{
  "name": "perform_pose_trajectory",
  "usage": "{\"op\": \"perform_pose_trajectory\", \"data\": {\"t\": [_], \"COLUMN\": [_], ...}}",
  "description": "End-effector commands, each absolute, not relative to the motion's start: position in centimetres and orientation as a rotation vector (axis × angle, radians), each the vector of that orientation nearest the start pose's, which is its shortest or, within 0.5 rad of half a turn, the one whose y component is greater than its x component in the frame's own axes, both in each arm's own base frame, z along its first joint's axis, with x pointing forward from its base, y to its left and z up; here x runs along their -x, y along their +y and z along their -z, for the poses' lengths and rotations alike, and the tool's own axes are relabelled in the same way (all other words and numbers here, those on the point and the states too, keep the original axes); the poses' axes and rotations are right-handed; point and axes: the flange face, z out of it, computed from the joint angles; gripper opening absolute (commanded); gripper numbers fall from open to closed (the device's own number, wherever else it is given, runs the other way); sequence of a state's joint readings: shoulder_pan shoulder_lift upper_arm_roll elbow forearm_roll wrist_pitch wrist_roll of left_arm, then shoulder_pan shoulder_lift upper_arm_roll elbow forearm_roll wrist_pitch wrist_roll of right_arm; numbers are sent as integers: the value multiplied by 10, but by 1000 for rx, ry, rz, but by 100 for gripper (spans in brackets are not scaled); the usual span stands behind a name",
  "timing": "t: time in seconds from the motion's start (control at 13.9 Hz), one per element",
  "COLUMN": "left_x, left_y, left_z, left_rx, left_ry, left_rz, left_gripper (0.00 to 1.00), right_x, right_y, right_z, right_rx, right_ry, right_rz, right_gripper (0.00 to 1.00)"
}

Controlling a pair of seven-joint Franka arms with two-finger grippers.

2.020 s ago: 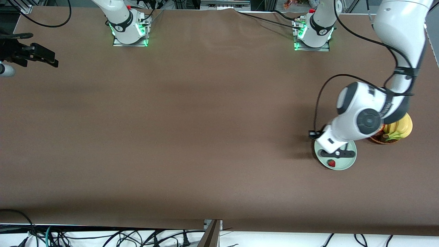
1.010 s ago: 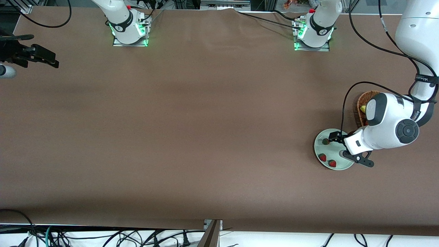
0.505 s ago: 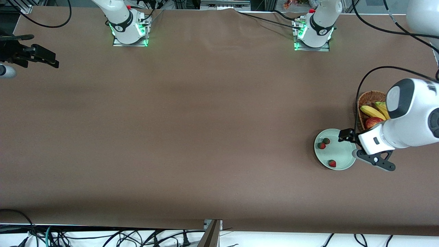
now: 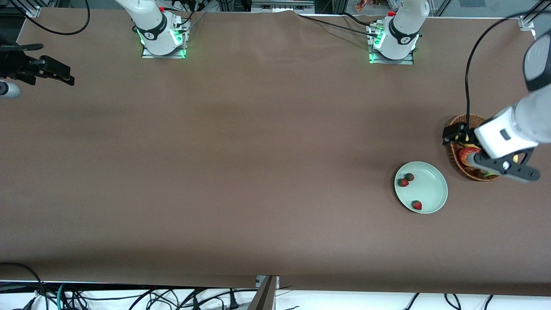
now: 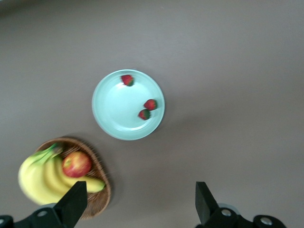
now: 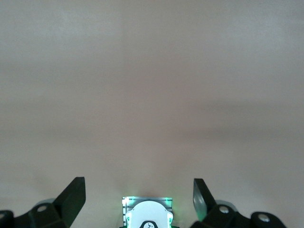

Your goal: Collect all strawberries into plate

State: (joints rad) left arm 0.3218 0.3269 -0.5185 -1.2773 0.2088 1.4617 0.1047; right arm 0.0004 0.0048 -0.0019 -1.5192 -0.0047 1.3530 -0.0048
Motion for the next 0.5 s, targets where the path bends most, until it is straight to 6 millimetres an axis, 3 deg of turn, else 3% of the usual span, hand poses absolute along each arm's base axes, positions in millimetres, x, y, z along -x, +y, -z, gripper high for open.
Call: {"op": "perform_pose_trajectory", "data": {"t": [0.0,0.07,0.22,0.43], "left_x": [-603,-595,-563,-541], "left_y": [-22,-9,-5,-25], "left_z": [-591,-590,-578,-582], "left_rx": [3092,3117,3118,3103], "left_ry": [246,185,164,197], "left_rz": [-106,11,116,74], "left_gripper": [100,100,100,100], "right_x": [-530,-530,-530,-531], "right_y": [-1,-1,-2,-2], "right_z": [-630,-631,-631,-632], "right_rx": [3141,3141,3142,3145], "right_ry": [-15,-15,-14,-14], "right_rz": [-261,-256,-259,-247], "right_gripper": [100,100,100,100]}}
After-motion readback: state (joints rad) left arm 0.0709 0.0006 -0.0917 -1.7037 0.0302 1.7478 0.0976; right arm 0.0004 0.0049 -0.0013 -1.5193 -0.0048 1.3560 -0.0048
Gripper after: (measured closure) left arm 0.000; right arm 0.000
